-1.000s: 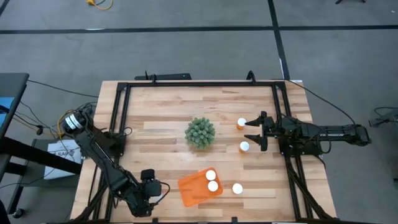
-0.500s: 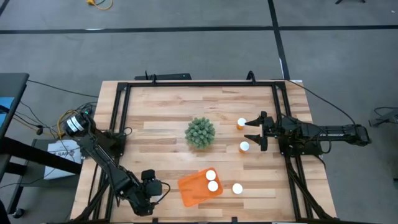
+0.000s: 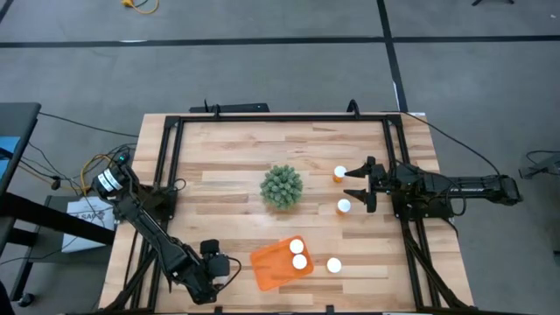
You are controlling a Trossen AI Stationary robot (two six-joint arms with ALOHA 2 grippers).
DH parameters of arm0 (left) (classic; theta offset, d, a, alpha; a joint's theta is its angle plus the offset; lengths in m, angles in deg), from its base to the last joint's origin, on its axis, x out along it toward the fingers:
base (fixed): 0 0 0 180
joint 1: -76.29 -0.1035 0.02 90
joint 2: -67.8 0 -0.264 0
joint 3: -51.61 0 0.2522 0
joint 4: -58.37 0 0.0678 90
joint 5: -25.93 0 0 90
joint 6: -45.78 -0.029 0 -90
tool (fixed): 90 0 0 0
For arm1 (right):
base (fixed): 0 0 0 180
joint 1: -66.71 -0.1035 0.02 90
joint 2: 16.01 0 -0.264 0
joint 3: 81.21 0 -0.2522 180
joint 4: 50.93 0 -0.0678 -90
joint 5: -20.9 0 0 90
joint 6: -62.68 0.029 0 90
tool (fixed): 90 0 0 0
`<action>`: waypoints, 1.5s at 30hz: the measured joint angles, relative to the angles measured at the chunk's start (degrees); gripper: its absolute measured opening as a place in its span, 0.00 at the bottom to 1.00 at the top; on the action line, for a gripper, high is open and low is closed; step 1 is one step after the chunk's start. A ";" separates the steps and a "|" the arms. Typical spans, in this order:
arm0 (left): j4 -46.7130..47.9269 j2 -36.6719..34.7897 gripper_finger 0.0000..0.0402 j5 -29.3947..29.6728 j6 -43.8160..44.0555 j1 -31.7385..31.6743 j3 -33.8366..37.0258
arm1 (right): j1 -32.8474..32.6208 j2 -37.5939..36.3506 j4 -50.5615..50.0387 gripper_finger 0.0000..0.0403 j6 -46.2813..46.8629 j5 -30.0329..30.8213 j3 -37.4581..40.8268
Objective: Pick and place pill bottles into a basket
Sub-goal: Put the orange pill bottle into the orange bin
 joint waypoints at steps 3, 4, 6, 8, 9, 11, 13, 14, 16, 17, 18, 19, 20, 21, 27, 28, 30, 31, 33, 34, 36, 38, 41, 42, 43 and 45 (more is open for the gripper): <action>-0.03 0.00 0.71 0.19 0.15 -0.01 0.00 | 0.01 0.00 0.00 0.77 0.02 0.00 0.01; 0.00 0.00 0.69 0.40 0.13 -0.01 0.00 | 0.01 0.00 0.00 0.77 0.02 0.02 0.02; -0.02 0.00 0.66 0.58 0.15 -0.01 0.00 | 0.02 0.00 0.02 0.77 0.02 0.02 0.02; 0.00 0.00 0.62 1.01 0.14 -0.01 0.00 | 0.00 0.00 0.00 0.77 0.00 0.00 0.02; -0.02 0.00 0.61 1.49 0.13 -0.01 0.00 | 0.02 0.00 0.00 0.77 0.02 0.02 0.00; 0.00 -0.01 0.57 2.14 0.13 -0.01 0.00 | 0.01 0.00 0.00 0.77 0.01 0.00 0.01; 0.27 -0.02 0.53 3.06 -0.03 -0.10 -0.24 | 0.01 0.00 0.00 0.77 0.02 0.00 0.00; 0.34 0.00 0.51 3.62 -0.37 -0.12 -0.52 | 0.00 0.00 0.00 0.77 0.00 0.00 0.00; 0.77 -0.02 0.48 5.38 -1.20 -0.37 -1.48 | 0.02 0.00 0.00 0.77 0.01 0.00 0.01; 1.22 -0.02 0.46 6.50 -1.83 -0.46 -2.08 | 0.02 0.00 0.00 0.77 0.02 0.01 0.00; 1.99 -0.02 0.45 7.46 -2.49 -0.54 -2.80 | 0.02 0.00 0.00 0.77 0.00 0.00 0.00; 2.87 -0.03 0.43 8.60 -3.11 -0.56 -3.55 | 0.01 0.00 0.00 0.77 0.02 0.01 0.01; 3.66 -0.05 0.42 9.76 -3.56 -0.63 -4.24 | 0.00 0.00 0.00 0.77 0.01 0.01 0.00; 4.63 -0.07 0.42 10.97 -4.04 -0.65 -4.88 | 0.00 0.00 0.00 0.77 0.01 0.00 0.00; 13.16 -0.07 0.45 18.82 -4.42 -0.92 -10.20 | 0.01 0.00 0.00 0.77 0.02 0.01 0.02; 14.58 -0.07 0.45 20.55 -4.42 -0.97 -11.24 | 0.00 0.00 0.00 0.77 0.02 0.00 0.01; 16.78 -0.07 0.45 24.86 -4.53 -1.02 -13.14 | 0.02 0.00 0.00 0.77 0.02 0.00 0.00; 17.47 -0.07 0.45 27.45 -5.05 -1.11 -14.00 | 0.02 0.00 0.02 0.77 0.02 0.00 0.02; 17.34 -0.07 0.44 31.79 -7.55 -1.65 -15.38 | 0.00 0.00 0.00 0.77 0.02 0.00 0.00; 16.94 -0.08 0.44 33.13 -9.00 -2.10 -15.96 | 0.02 0.00 0.00 0.77 0.02 0.01 0.01; 15.06 -0.11 0.44 33.83 -12.80 -3.60 -16.50 | 0.01 0.00 0.00 0.77 0.02 0.01 0.00; 11.79 -0.11 0.44 32.79 -17.08 -5.48 -16.50 | 0.02 0.00 0.00 0.77 0.00 0.00 0.00; 5.58 0.00 0.44 29.56 -23.66 -8.48 -16.50 | 0.01 0.00 0.00 0.77 0.02 0.00 0.02; 3.32 0.21 0.44 28.15 -25.86 -9.47 -16.50 | 0.02 0.00 0.00 0.77 0.00 0.00 0.01; 0.89 0.43 0.44 26.54 -28.29 -10.36 -16.49 | 0.02 0.00 0.00 0.77 0.02 0.00 0.01; -3.22 0.98 0.44 22.93 -32.45 -12.32 -16.48 | 0.00 0.00 0.00 0.77 0.01 0.00 0.01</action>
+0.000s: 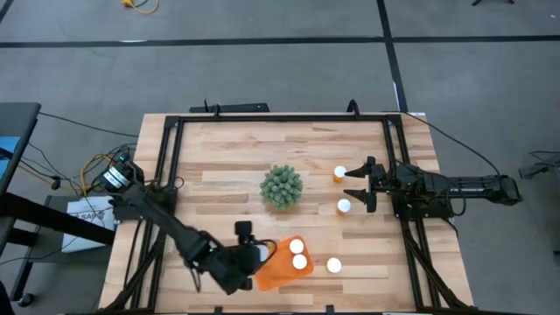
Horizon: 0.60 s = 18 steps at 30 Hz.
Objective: Pick and place pill bottles into a basket
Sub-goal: Put the orange pill bottle into the orange bin
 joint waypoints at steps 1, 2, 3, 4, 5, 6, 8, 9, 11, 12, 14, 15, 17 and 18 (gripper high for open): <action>-2.61 0.37 0.44 -2.03 -1.83 -1.04 0.00 | 0.01 0.00 0.00 0.77 0.00 0.02 0.00; -3.83 0.57 0.44 -3.98 -3.30 -1.87 0.00 | 0.02 0.00 0.00 0.77 0.00 0.01 0.00; -3.93 0.57 0.44 -5.69 -4.03 -2.79 0.04 | 0.00 0.00 0.00 0.77 0.01 0.02 0.01; -4.71 0.86 0.44 -7.60 -4.41 -3.70 0.04 | 0.02 0.00 0.00 0.77 0.01 0.00 0.00; -6.07 1.27 0.44 -9.07 -4.73 -4.66 0.03 | 0.02 0.00 0.02 0.77 0.01 0.02 -0.01; -6.17 1.48 0.44 -10.39 -4.94 -5.38 0.02 | 0.02 0.00 0.02 0.77 0.01 0.00 -0.01; -5.54 1.77 0.44 -12.74 -5.18 -6.57 0.13 | 0.02 0.00 0.00 0.77 0.00 0.01 0.00; -7.29 2.49 0.44 -14.17 -5.22 -7.36 0.08 | 0.00 0.00 0.02 0.77 0.00 0.02 0.01; -8.13 3.61 0.44 -17.52 -5.52 -8.45 0.03 | 0.00 0.00 0.09 0.77 0.00 0.02 0.00; -8.43 4.51 0.44 -19.17 -5.58 -8.82 0.11 | 0.02 0.00 0.07 0.77 -0.01 0.02 0.01; -12.21 6.59 0.44 -22.47 -5.97 -9.68 0.03 | 0.00 -0.03 0.03 0.77 0.01 0.00 -0.01; -12.07 7.36 0.44 -23.32 -6.07 -9.90 0.02 | 0.00 -0.03 0.08 0.77 -0.01 0.02 -0.01; -13.17 9.08 0.44 -24.51 -6.08 -10.21 0.04 | 0.00 0.35 0.02 0.77 0.00 0.02 0.01; -13.05 9.73 0.44 -24.49 -6.06 -10.40 0.04 | 0.00 0.33 0.08 0.77 0.01 -0.02 0.01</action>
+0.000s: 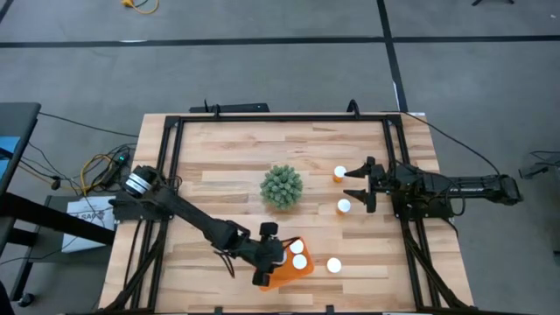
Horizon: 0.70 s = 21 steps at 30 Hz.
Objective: Pick and place pill bottles into a basket
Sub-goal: Put the orange pill bottle into the orange bin
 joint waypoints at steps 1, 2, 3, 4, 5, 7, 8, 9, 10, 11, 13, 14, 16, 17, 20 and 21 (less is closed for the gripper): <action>0.89 0.22 0.44 0.09 0.05 -0.15 0.02 | 0.00 0.09 0.06 0.77 0.00 0.04 -0.01; 1.12 0.26 0.44 0.15 0.17 -0.31 0.09 | 0.02 0.33 0.13 0.77 -0.01 0.07 -0.01; 0.84 0.26 0.44 0.19 0.33 -0.62 0.07 | 0.02 0.43 -0.04 0.77 0.00 0.07 -0.02; 0.86 0.24 0.44 0.60 0.70 -0.90 -0.03 | 0.00 0.43 -0.05 0.77 -0.02 -0.08 -0.01; 1.12 0.22 0.44 1.36 1.01 -1.11 -0.03 | 0.00 0.45 -0.05 0.77 -0.02 -0.07 0.00; 1.53 0.22 0.44 2.20 1.74 -1.51 0.02 | 0.00 0.59 -0.04 0.77 -0.02 -0.06 -0.01; 1.53 0.21 0.44 2.15 2.14 -1.71 0.02 | 0.00 0.58 -0.05 0.77 -0.02 -0.07 -0.02; 1.69 0.15 0.44 1.82 2.62 -1.87 0.02 | 0.02 0.56 -0.05 0.77 -0.01 -0.05 -0.02; 2.08 0.13 0.44 1.16 3.29 -2.11 0.02 | 0.00 0.56 -0.05 0.77 -0.02 -0.05 0.00; 2.78 0.11 0.44 0.81 4.05 -2.44 0.02 | 0.00 0.58 -0.05 0.77 -0.02 -0.05 -0.01; 4.14 0.11 0.45 0.24 5.29 -2.74 0.02 | 0.00 0.56 -0.05 0.77 -0.02 -0.03 -0.02; 4.46 0.11 0.45 0.03 5.75 -2.85 0.02 | 0.00 0.58 -0.05 0.77 -0.02 -0.05 -0.01; 4.90 0.11 0.47 -0.12 5.86 -2.90 0.02 | 0.00 0.58 -0.05 0.77 -0.02 -0.04 0.00; 5.02 0.11 0.47 -0.11 5.83 -2.91 0.02 | 0.00 0.58 -0.05 0.77 -0.02 -0.03 -0.01; 5.39 0.11 0.51 0.19 5.85 -2.89 0.02 | 0.00 0.58 -0.05 0.77 -0.02 -0.05 -0.02; 5.36 0.11 0.52 0.19 5.85 -2.87 0.02 | 0.00 0.58 -0.05 0.77 -0.02 -0.03 -0.02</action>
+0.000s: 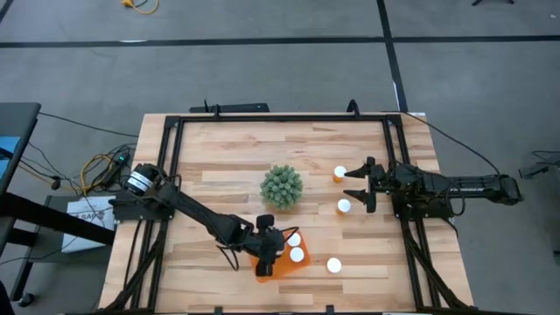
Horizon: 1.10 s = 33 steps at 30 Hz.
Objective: Pick and place pill bottles into a basket
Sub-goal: Put the orange pill bottle into the orange bin
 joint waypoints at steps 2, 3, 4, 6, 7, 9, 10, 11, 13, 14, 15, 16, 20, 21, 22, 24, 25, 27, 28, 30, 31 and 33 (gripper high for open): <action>-0.01 0.00 0.54 0.04 0.00 0.01 0.00 | 0.00 0.00 0.00 0.77 0.00 0.00 0.02; 0.01 0.00 0.55 0.12 -0.01 0.00 0.00 | 0.00 0.00 0.00 0.77 0.02 0.00 0.02; 0.09 0.00 0.56 0.20 0.00 0.00 0.00 | 0.00 0.00 0.00 0.77 0.00 0.00 0.01; 0.65 0.00 0.57 0.30 -0.02 0.00 0.00 | 0.00 0.00 0.00 0.77 0.00 0.00 0.00; 0.90 0.00 0.58 0.42 -0.01 -0.02 0.00 | 0.00 0.00 -0.01 0.77 0.00 0.01 0.01; 0.94 0.00 0.59 0.89 -0.04 -0.02 0.00 | 0.00 0.00 -0.02 0.77 0.00 0.00 0.01; 0.90 0.00 0.60 1.15 -0.20 -0.02 0.00 | 0.00 0.00 -0.02 0.77 0.00 0.02 0.02; 0.89 0.00 0.60 1.53 -0.76 -0.01 0.00 | 0.00 0.00 -0.02 0.77 0.00 0.02 0.02; 0.80 0.00 0.60 2.15 -1.49 0.02 0.00 | 0.00 0.00 -0.02 0.77 0.00 0.02 0.01; 0.75 0.00 0.60 2.52 -1.68 0.02 -0.05 | 0.00 0.00 -0.02 0.77 0.00 0.02 0.02; 1.04 0.00 0.60 2.89 -1.97 0.03 -0.33 | 0.00 0.00 -0.02 0.77 0.00 0.02 0.01; 1.16 0.00 0.60 2.99 -2.46 0.09 -0.69 | 0.00 0.00 -0.02 0.77 0.00 0.02 0.02; 1.52 0.00 0.60 3.08 -5.88 0.76 -3.20 | 0.00 0.00 -0.02 0.77 0.00 0.02 0.00; 2.18 0.00 0.60 3.13 -6.68 1.10 -4.17 | 0.00 0.00 -0.02 0.77 0.00 0.02 0.02; 2.95 -0.01 0.60 3.20 -7.58 1.33 -5.19 | 0.00 0.00 -0.02 0.77 0.00 0.02 0.02; 4.32 -0.04 0.60 3.39 -9.02 1.89 -7.22 | 0.00 0.00 -0.02 0.77 0.00 0.02 0.01; 5.43 -0.07 0.60 3.47 -9.61 2.11 -8.27 | 0.00 0.00 -0.02 0.77 0.00 0.02 0.01; 7.83 -0.07 0.60 3.81 -11.31 2.67 -10.22 | 0.00 0.00 -0.02 0.77 0.00 0.02 0.02; 8.73 -0.09 0.60 3.85 -12.56 2.97 -11.06 | 0.00 0.00 -0.02 0.77 0.00 0.02 0.02; 9.26 -1.09 0.60 4.00 -16.03 3.72 -11.52 | 0.00 0.00 -0.02 0.77 0.02 0.02 0.00; 9.29 -1.93 0.60 3.92 -17.87 4.10 -11.52 | 0.00 0.00 -0.02 0.77 0.00 0.02 0.02; 9.59 -4.02 0.60 3.90 -20.55 4.63 -11.53 | 0.00 0.00 -0.02 0.77 0.00 0.02 0.01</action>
